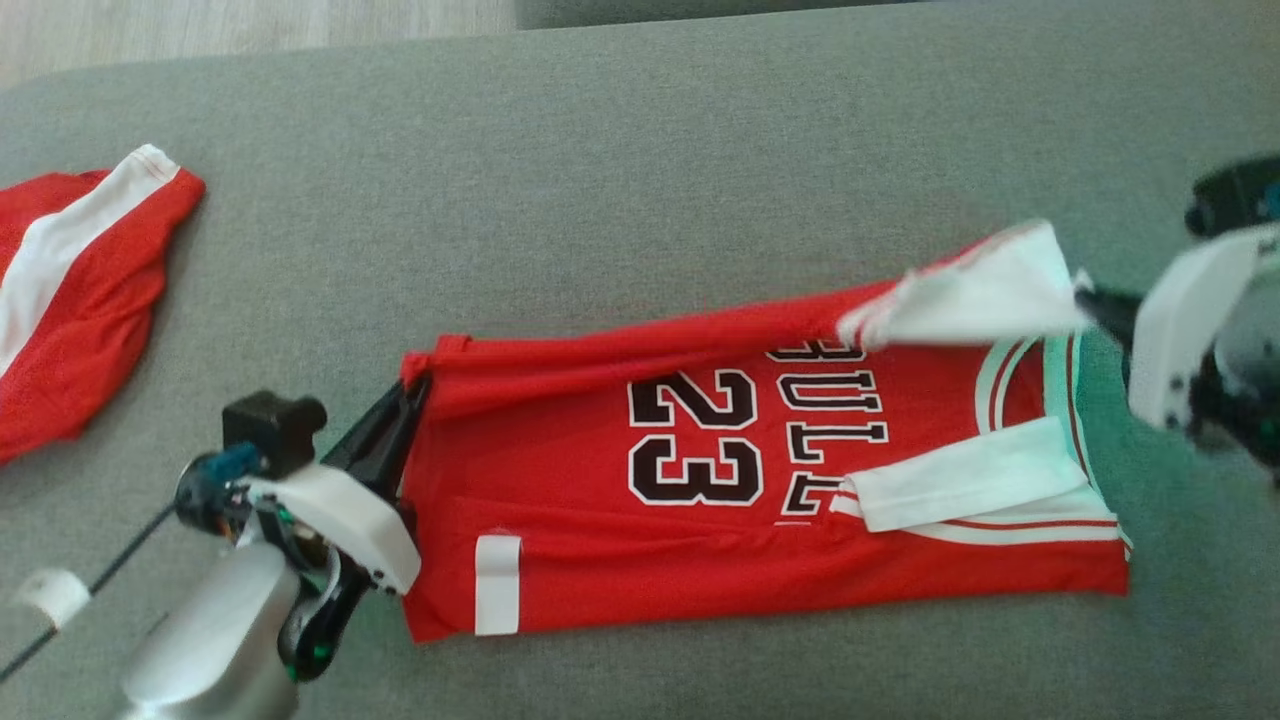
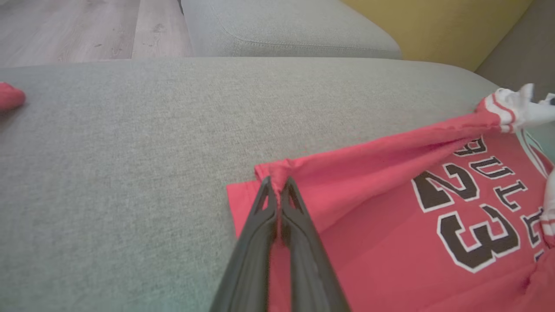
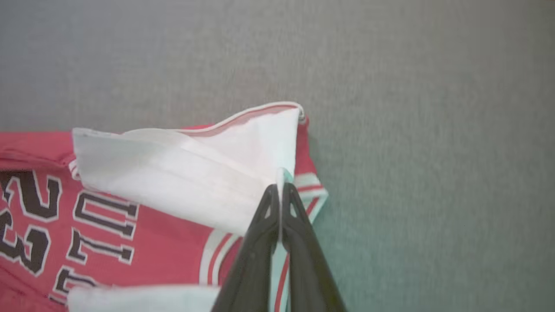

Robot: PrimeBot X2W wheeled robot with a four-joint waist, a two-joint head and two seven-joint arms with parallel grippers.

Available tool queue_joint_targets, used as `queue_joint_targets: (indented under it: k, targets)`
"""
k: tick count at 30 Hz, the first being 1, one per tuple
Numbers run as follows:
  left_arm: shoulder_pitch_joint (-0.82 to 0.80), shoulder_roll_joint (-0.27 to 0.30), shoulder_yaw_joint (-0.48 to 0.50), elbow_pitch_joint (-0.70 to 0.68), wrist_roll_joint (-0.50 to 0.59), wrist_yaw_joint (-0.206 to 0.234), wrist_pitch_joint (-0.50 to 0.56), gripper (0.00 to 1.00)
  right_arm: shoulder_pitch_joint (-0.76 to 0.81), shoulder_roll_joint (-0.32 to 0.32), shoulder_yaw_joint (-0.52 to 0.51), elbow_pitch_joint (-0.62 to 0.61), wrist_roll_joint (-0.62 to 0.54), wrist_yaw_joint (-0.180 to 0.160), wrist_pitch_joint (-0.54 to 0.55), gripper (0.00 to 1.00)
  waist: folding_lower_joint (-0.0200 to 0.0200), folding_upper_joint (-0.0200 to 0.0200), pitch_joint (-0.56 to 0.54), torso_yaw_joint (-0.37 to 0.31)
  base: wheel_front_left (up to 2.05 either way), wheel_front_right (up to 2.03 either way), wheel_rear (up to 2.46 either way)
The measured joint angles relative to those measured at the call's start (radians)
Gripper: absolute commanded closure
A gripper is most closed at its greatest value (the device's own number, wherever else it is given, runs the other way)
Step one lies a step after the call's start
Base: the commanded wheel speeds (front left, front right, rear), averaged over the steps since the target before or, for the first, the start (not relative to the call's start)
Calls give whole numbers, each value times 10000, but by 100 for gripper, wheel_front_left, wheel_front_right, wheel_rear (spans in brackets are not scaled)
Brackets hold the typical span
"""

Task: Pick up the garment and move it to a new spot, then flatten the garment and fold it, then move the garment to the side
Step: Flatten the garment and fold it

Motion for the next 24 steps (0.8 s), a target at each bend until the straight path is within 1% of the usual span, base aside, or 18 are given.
queue_joint_targets:
  k: [3, 6, 10, 11, 12, 13, 14, 15, 16, 19, 20, 24]
  targets:
    - [184, 38, -19, -2, 146, 134, -286, 100, 1235, -12, -802, -1103, -88, 0, 600, 100, 0, 0, -36, -3, 0, 0, 0]
    - [298, 123, -59, 8, 161, 167, -466, 100, 2387, 92, -1668, -2192, -433, 0, 1231, 100, 0, 0, -77, -33, 0, 0, 0]
    - [478, 138, -69, 79, 203, 253, -646, 100, 3613, 755, -2533, -3526, -1003, 0, 1944, 100, 1, 0, -129, -108, 0, 0, 0]
    - [516, 144, -59, 107, 201, 322, -717, 100, 3834, 947, -2690, -3806, -1129, 0, 2102, 96, 1, 0, -138, -124, 0, 0, 0]
    - [553, 142, -56, 163, 199, 357, -759, 100, 4024, 1104, -2805, -4063, -1250, 0, 2266, 59, 1, 0, -151, -135, 0, 0, 0]
    - [607, 142, -50, 199, 194, 414, -763, 94, 4199, 1246, -2928, -4297, -1365, 0, 2429, 0, 1, 0, -167, -147, 0, 0, 0]
    - [664, 136, -42, 221, 144, 428, -769, 52, 4337, 1379, -3053, -4472, -1471, 0, 2575, 0, 1, 0, -186, -155, 0, 0, 0]
    - [726, 132, -35, 226, 125, 481, -779, 4, 4464, 1492, -3173, -4615, -1582, 0, 2750, 0, 1, 0, -212, -155, 0, 0, 0]
    - [803, 121, -15, 226, 123, 581, -838, 0, 4592, 1588, -3289, -4765, -1689, 0, 2878, 0, 1, 0, -243, -150, 0, 0, 0]
    - [1081, 29, 169, 186, -48, 840, -1133, 0, 4912, 1900, -3634, -5200, -2008, 0, 3003, 0, 1, 0, -371, -112, 0, 0, 0]
    - [1081, 29, 169, 186, -48, 840, -1133, 0, 4912, 1900, -3634, -5200, -2008, 0, 3003, 0, 1, 0, -371, -112, 0, 0, 0]
    - [1563, -280, 765, -150, -368, 1310, -1799, 0, 5024, 2562, -4211, -5645, -2451, 0, 2324, 0, 1, 0, -593, -25, 0, 0, 0]
